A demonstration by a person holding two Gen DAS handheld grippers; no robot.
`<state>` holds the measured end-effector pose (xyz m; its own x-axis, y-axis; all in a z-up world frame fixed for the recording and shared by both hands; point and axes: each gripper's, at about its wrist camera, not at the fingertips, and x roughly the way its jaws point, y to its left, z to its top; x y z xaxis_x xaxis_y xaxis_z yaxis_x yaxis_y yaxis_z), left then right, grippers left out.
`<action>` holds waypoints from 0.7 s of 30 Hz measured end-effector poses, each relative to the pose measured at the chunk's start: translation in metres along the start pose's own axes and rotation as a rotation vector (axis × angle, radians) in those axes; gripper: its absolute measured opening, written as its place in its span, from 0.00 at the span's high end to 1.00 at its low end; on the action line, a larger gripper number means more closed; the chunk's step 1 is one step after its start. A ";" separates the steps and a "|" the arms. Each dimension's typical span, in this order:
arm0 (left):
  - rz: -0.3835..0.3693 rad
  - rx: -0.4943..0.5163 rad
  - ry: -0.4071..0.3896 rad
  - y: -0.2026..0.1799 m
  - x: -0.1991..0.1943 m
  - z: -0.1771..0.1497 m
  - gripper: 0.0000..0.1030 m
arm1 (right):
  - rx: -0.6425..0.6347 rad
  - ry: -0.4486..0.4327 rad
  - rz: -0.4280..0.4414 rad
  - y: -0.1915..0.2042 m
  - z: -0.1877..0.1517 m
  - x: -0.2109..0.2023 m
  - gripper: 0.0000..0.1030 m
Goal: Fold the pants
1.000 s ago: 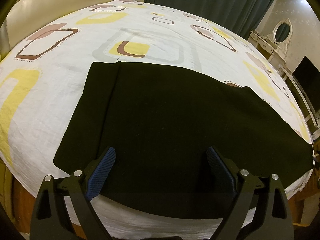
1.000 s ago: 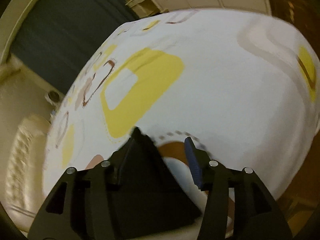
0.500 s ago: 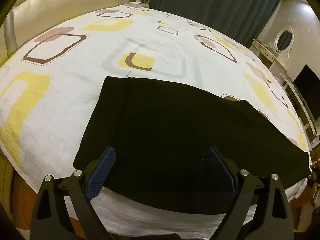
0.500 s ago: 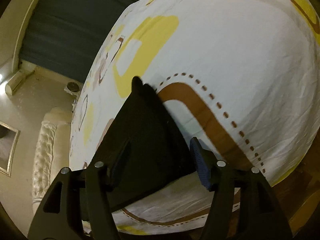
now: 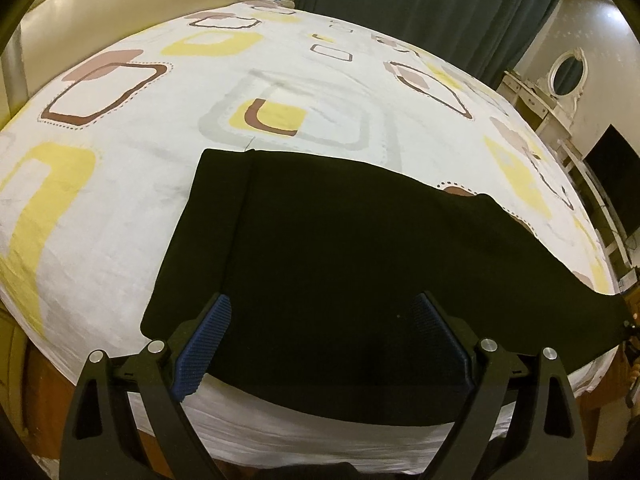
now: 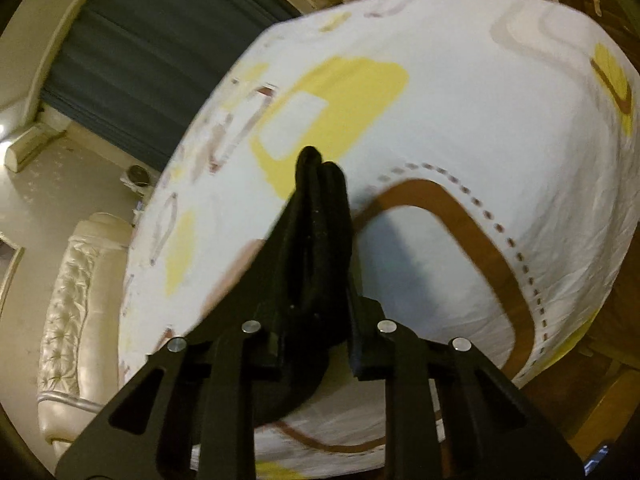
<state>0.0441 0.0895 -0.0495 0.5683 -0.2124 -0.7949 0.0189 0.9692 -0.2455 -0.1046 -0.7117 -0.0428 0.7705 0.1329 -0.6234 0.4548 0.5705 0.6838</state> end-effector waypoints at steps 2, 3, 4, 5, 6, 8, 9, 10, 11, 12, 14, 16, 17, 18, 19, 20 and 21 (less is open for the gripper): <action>0.000 0.004 -0.002 -0.001 0.000 0.001 0.11 | -0.033 -0.015 0.030 0.022 0.000 -0.009 0.80; -0.003 0.005 -0.002 -0.002 0.000 0.001 0.11 | -0.047 -0.021 0.045 0.034 0.000 -0.012 0.80; -0.009 0.006 0.000 -0.003 0.000 0.001 0.11 | -0.068 -0.029 0.069 0.051 -0.002 -0.017 0.80; -0.013 0.007 0.002 -0.004 0.000 0.000 0.11 | -0.083 -0.033 0.081 0.061 -0.003 -0.020 0.80; -0.017 0.011 0.006 -0.006 0.000 0.000 0.11 | -0.101 -0.038 0.095 0.075 -0.004 -0.024 0.80; -0.026 0.018 0.005 -0.009 -0.001 0.000 0.11 | -0.126 -0.044 0.122 0.097 -0.010 -0.032 0.81; -0.032 0.021 0.003 -0.012 -0.003 0.000 0.11 | -0.147 -0.044 0.144 0.113 -0.014 -0.033 0.81; -0.037 0.023 0.001 -0.014 -0.003 0.000 0.11 | -0.163 -0.043 0.155 0.125 -0.019 -0.032 0.81; -0.043 0.025 0.000 -0.016 -0.004 0.000 0.11 | -0.184 -0.041 0.166 0.138 -0.024 -0.032 0.81; -0.047 0.027 -0.001 -0.017 -0.004 0.000 0.11 | -0.203 -0.039 0.180 0.152 -0.031 -0.033 0.81; -0.054 0.026 -0.003 -0.019 -0.005 0.000 0.11 | -0.230 -0.027 0.200 0.170 -0.042 -0.031 0.81; -0.060 0.026 -0.003 -0.020 -0.005 0.000 0.11 | -0.271 -0.007 0.213 0.195 -0.056 -0.022 0.81; -0.061 0.027 -0.004 -0.021 -0.006 0.000 0.11 | -0.283 0.003 0.218 0.203 -0.061 -0.019 0.81; -0.062 0.030 -0.006 -0.022 -0.006 0.001 0.11 | -0.307 0.016 0.217 0.214 -0.068 -0.014 0.81; -0.063 0.031 -0.007 -0.022 -0.006 0.001 0.11 | -0.345 0.029 0.204 0.229 -0.079 -0.005 0.81; -0.067 0.032 -0.008 -0.022 -0.006 0.001 0.11 | -0.363 0.039 0.198 0.237 -0.085 0.000 0.81; -0.070 0.031 -0.008 -0.022 -0.007 0.001 0.11 | -0.391 0.057 0.193 0.249 -0.095 0.009 0.81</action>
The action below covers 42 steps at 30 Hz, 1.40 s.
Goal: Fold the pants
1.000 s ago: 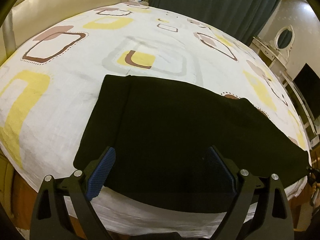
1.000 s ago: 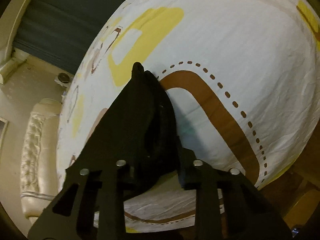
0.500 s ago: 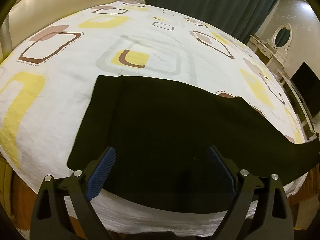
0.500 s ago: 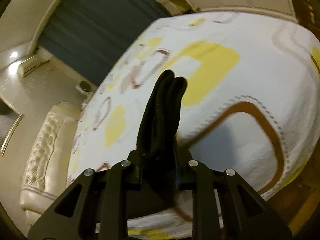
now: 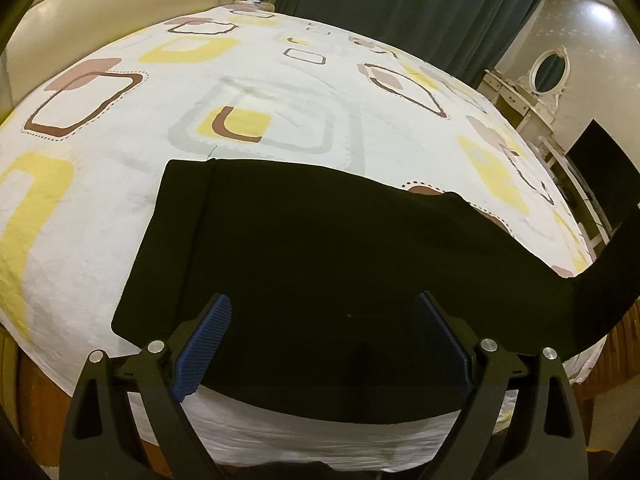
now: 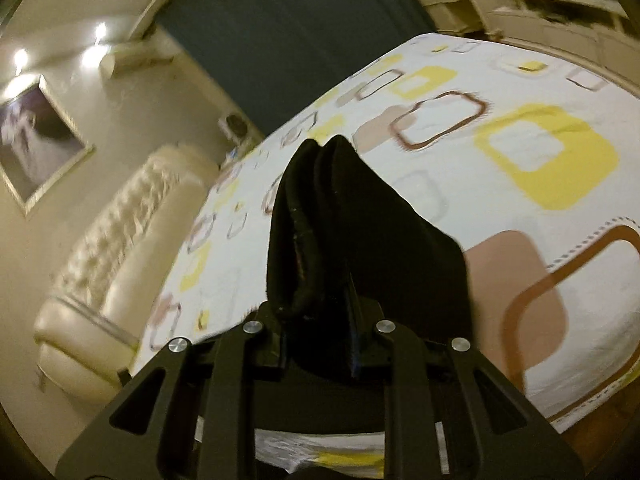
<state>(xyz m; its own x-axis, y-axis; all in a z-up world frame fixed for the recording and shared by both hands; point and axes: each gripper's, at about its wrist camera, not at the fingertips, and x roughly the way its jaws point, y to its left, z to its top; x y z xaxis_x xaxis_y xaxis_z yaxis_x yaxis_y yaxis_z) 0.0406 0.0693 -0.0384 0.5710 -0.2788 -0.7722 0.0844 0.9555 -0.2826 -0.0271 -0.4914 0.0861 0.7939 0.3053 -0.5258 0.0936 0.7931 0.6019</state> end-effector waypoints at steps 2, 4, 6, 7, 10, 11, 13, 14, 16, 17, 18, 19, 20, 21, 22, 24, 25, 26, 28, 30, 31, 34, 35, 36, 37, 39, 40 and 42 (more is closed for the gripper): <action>-0.004 -0.002 -0.002 0.000 0.000 0.000 0.11 | -0.039 0.029 -0.016 0.020 -0.011 0.017 0.81; 0.005 -0.001 -0.014 0.000 -0.001 0.001 0.11 | -0.077 0.065 -0.032 0.034 -0.024 0.038 0.81; 0.012 0.003 -0.023 0.000 -0.002 0.001 0.11 | -0.105 0.106 -0.044 0.048 -0.039 0.061 0.81; 0.014 0.003 -0.025 0.000 -0.002 0.002 0.11 | -0.121 0.120 -0.056 0.052 -0.045 0.070 0.81; 0.015 -0.007 -0.025 0.001 -0.002 0.001 0.11 | -0.163 0.172 -0.086 0.065 -0.068 0.100 0.81; 0.013 -0.009 -0.025 0.001 -0.002 0.002 0.11 | -0.174 0.190 -0.096 0.069 -0.075 0.111 0.81; 0.010 -0.012 -0.024 0.001 -0.001 0.003 0.11 | -0.199 0.229 -0.115 0.077 -0.090 0.130 0.81; 0.010 -0.013 -0.025 0.002 -0.002 0.003 0.11 | -0.210 0.240 -0.121 0.081 -0.096 0.135 0.81; 0.008 -0.012 -0.024 0.002 -0.002 0.003 0.11 | -0.234 0.268 -0.132 0.087 -0.110 0.148 0.81; 0.006 -0.010 -0.023 0.001 -0.001 0.004 0.11 | -0.243 0.282 -0.138 0.090 -0.117 0.155 0.81; 0.005 -0.008 -0.023 0.001 -0.001 0.004 0.11 | -0.249 0.291 -0.142 0.092 -0.121 0.159 0.81; 0.005 -0.007 -0.023 0.001 -0.001 0.004 0.11 | -0.264 0.302 -0.150 0.096 -0.127 0.164 0.81; 0.005 -0.005 -0.023 0.001 -0.001 0.005 0.11 | -0.281 0.311 -0.159 0.099 -0.133 0.169 0.81; 0.005 -0.006 -0.023 0.001 -0.001 0.005 0.11 | -0.288 0.317 -0.163 0.100 -0.136 0.171 0.81; 0.005 -0.004 -0.023 0.001 -0.001 0.005 0.11 | -0.292 0.329 -0.162 0.101 -0.141 0.176 0.81; 0.007 -0.002 -0.023 0.000 -0.001 0.005 0.11 | -0.297 0.340 -0.163 0.104 -0.147 0.181 0.81; 0.007 -0.002 -0.023 0.000 0.000 0.005 0.11 | -0.304 0.344 -0.168 0.106 -0.150 0.183 0.81; 0.006 -0.001 -0.021 0.000 0.000 0.005 0.11 | -0.309 0.347 -0.173 0.107 -0.152 0.185 0.80; 0.006 -0.002 -0.018 -0.001 0.000 0.004 0.11 | -0.314 0.360 -0.180 0.108 -0.158 0.190 0.80; 0.004 0.000 -0.017 -0.002 0.001 0.004 0.11 | -0.323 0.362 -0.185 0.109 -0.162 0.191 0.79; 0.004 0.002 -0.017 -0.002 0.001 0.004 0.11 | -0.323 0.361 -0.183 0.109 -0.163 0.190 0.78; 0.004 0.007 -0.016 -0.003 0.002 0.004 0.11 | -0.300 0.361 -0.163 0.110 -0.164 0.189 0.71; 0.004 0.007 -0.014 -0.003 0.002 0.004 0.11 | -0.295 0.360 -0.161 0.111 -0.165 0.188 0.69; 0.003 0.008 -0.013 -0.003 0.002 0.003 0.11 | -0.290 0.360 -0.156 0.112 -0.165 0.188 0.68; 0.002 0.008 -0.011 -0.004 0.003 0.003 0.11 | -0.281 0.362 -0.142 0.113 -0.166 0.187 0.64; 0.001 0.008 -0.010 -0.003 0.003 0.003 0.11 | -0.258 0.370 -0.103 0.116 -0.168 0.185 0.58; 0.001 0.007 -0.011 -0.003 0.003 0.003 0.11 | -0.253 0.375 -0.092 0.118 -0.169 0.185 0.57; 0.001 0.007 -0.010 -0.003 0.003 0.003 0.11 | -0.247 0.386 -0.065 0.121 -0.173 0.183 0.57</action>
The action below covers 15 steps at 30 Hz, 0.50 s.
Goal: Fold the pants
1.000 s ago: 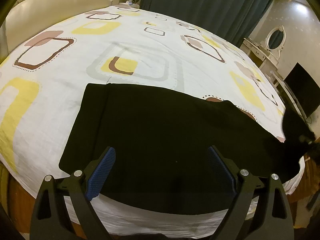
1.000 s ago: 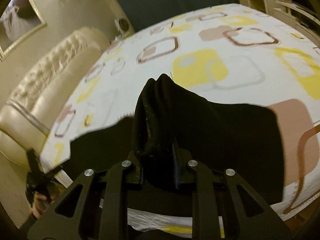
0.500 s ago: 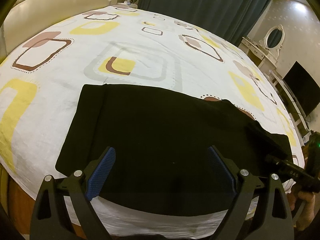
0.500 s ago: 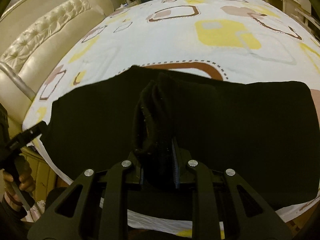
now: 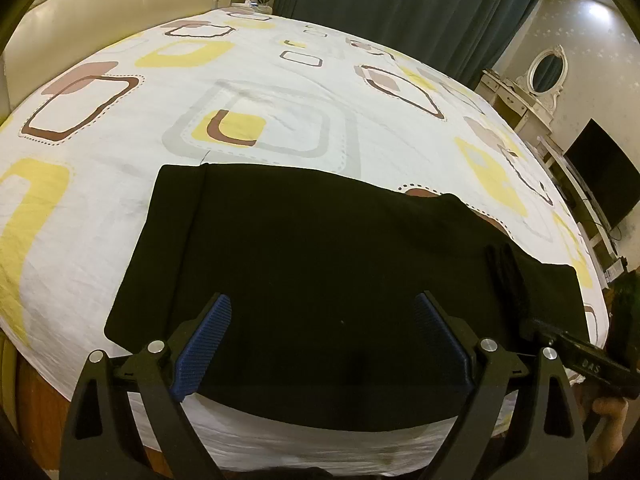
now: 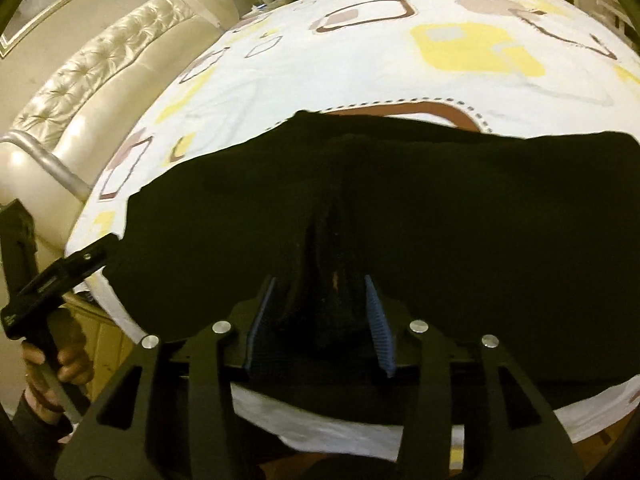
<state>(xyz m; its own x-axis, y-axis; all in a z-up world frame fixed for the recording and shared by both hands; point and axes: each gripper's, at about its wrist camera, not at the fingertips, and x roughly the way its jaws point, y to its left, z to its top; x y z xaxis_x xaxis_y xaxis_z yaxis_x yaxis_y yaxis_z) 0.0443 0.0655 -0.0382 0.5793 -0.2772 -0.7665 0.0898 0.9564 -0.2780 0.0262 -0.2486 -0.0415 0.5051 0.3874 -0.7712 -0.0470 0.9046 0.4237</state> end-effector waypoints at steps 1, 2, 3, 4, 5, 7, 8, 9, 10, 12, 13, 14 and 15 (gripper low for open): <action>-0.001 -0.001 0.001 0.000 0.000 0.000 0.11 | 0.010 0.013 0.032 0.002 -0.002 0.001 0.57; 0.000 -0.001 0.001 0.000 0.000 0.000 0.11 | 0.013 0.014 0.037 0.003 -0.004 0.002 0.56; 0.000 -0.002 0.002 0.000 0.001 0.000 0.11 | 0.009 0.017 0.036 0.004 -0.006 0.003 0.54; -0.001 -0.002 0.002 0.000 0.001 0.000 0.11 | 0.004 0.022 0.038 0.005 -0.007 0.004 0.53; -0.001 -0.002 0.003 0.000 0.001 -0.001 0.11 | 0.001 0.031 0.039 0.004 -0.008 0.007 0.52; -0.002 -0.001 0.004 0.000 0.001 -0.001 0.11 | 0.012 0.035 0.050 0.001 -0.010 0.011 0.52; -0.003 0.000 0.006 0.000 0.002 -0.001 0.11 | 0.018 0.032 0.058 0.000 -0.011 0.013 0.50; -0.005 0.002 0.007 -0.001 0.002 -0.001 0.11 | 0.011 0.031 0.064 0.001 -0.012 0.013 0.49; -0.006 0.004 0.008 -0.001 0.003 -0.002 0.11 | -0.005 0.031 0.066 0.002 -0.012 0.013 0.45; -0.006 0.013 0.013 -0.003 0.004 -0.003 0.11 | -0.031 0.028 0.066 0.007 -0.012 0.010 0.42; -0.006 0.018 0.014 -0.004 0.004 -0.004 0.11 | -0.027 0.025 0.081 0.008 -0.012 0.004 0.42; -0.005 0.024 0.013 -0.005 0.003 -0.004 0.11 | -0.015 0.024 0.112 0.007 -0.011 -0.003 0.42; -0.004 0.029 0.010 -0.005 0.003 -0.005 0.11 | 0.001 0.015 0.145 0.005 -0.010 -0.013 0.42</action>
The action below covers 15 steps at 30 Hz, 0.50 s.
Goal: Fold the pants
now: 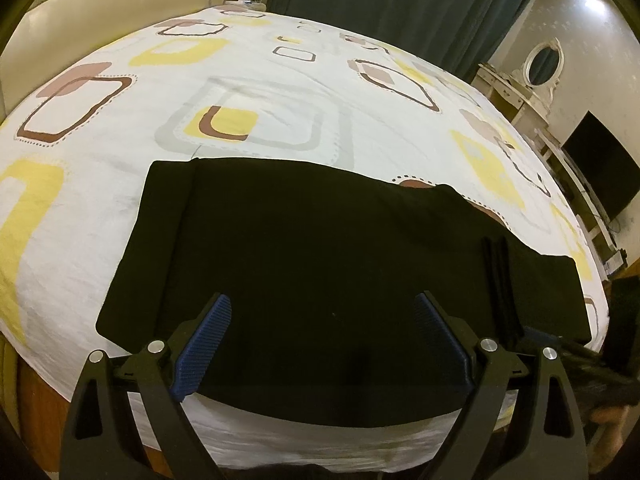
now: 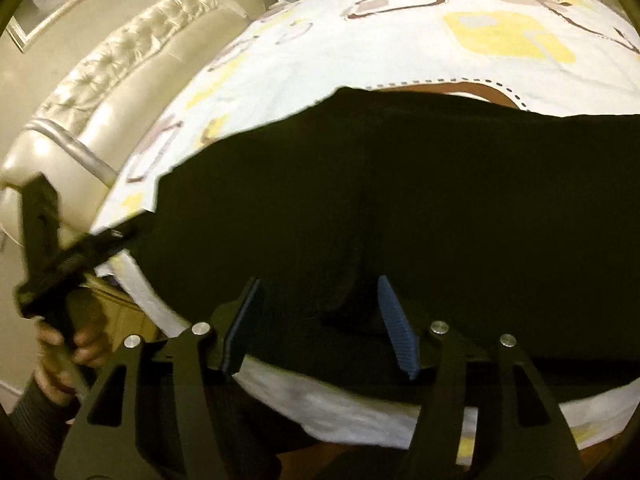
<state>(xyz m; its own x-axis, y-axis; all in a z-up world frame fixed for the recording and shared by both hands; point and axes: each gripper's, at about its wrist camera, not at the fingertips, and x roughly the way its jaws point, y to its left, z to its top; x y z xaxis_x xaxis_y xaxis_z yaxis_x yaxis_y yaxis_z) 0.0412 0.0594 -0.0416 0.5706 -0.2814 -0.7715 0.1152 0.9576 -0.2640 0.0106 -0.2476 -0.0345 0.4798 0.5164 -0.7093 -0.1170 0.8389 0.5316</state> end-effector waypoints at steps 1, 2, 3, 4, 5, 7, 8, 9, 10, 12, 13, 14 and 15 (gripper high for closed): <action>0.004 0.008 -0.004 -0.001 -0.001 0.000 0.11 | 0.007 -0.017 0.017 -0.002 0.001 -0.010 0.42; 0.007 0.012 -0.007 -0.002 -0.001 -0.001 0.11 | 0.014 -0.048 0.029 -0.005 0.002 -0.025 0.42; 0.009 0.018 -0.011 -0.002 -0.002 -0.001 0.11 | 0.024 -0.095 0.032 -0.011 0.003 -0.047 0.42; 0.008 0.018 -0.012 -0.002 -0.002 -0.001 0.11 | 0.032 -0.128 0.028 -0.018 0.004 -0.063 0.42; 0.007 0.016 -0.012 -0.002 -0.002 -0.001 0.11 | 0.049 -0.178 0.016 -0.030 0.004 -0.086 0.42; 0.002 0.009 -0.010 -0.002 -0.002 -0.001 0.11 | 0.105 -0.252 -0.026 -0.060 0.002 -0.123 0.41; 0.001 0.006 -0.009 -0.001 -0.002 -0.001 0.11 | 0.141 -0.281 -0.051 -0.077 -0.001 -0.137 0.41; 0.001 0.005 -0.008 -0.001 -0.002 -0.001 0.11 | 0.185 -0.310 -0.083 -0.095 -0.006 -0.152 0.41; 0.001 0.004 -0.007 -0.001 -0.002 -0.001 0.11 | 0.259 -0.343 -0.141 -0.121 -0.015 -0.168 0.41; 0.002 0.004 -0.005 -0.001 -0.001 -0.001 0.11 | 0.359 -0.366 -0.189 -0.156 -0.030 -0.182 0.41; 0.002 0.005 -0.003 -0.002 -0.001 -0.001 0.11 | 0.428 -0.355 -0.188 -0.178 -0.041 -0.183 0.41; 0.003 0.007 -0.001 -0.002 0.000 -0.001 0.11 | 0.479 -0.336 -0.173 -0.193 -0.049 -0.181 0.41; 0.003 0.008 0.000 -0.002 0.000 -0.001 0.11 | 0.518 -0.311 -0.139 -0.206 -0.056 -0.175 0.41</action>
<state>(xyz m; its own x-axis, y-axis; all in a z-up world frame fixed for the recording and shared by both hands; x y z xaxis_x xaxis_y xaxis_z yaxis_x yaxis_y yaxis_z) 0.0398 0.0572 -0.0417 0.5710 -0.2780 -0.7724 0.1194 0.9590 -0.2569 -0.0983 -0.5012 -0.0459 0.7006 0.2686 -0.6610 0.3646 0.6615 0.6553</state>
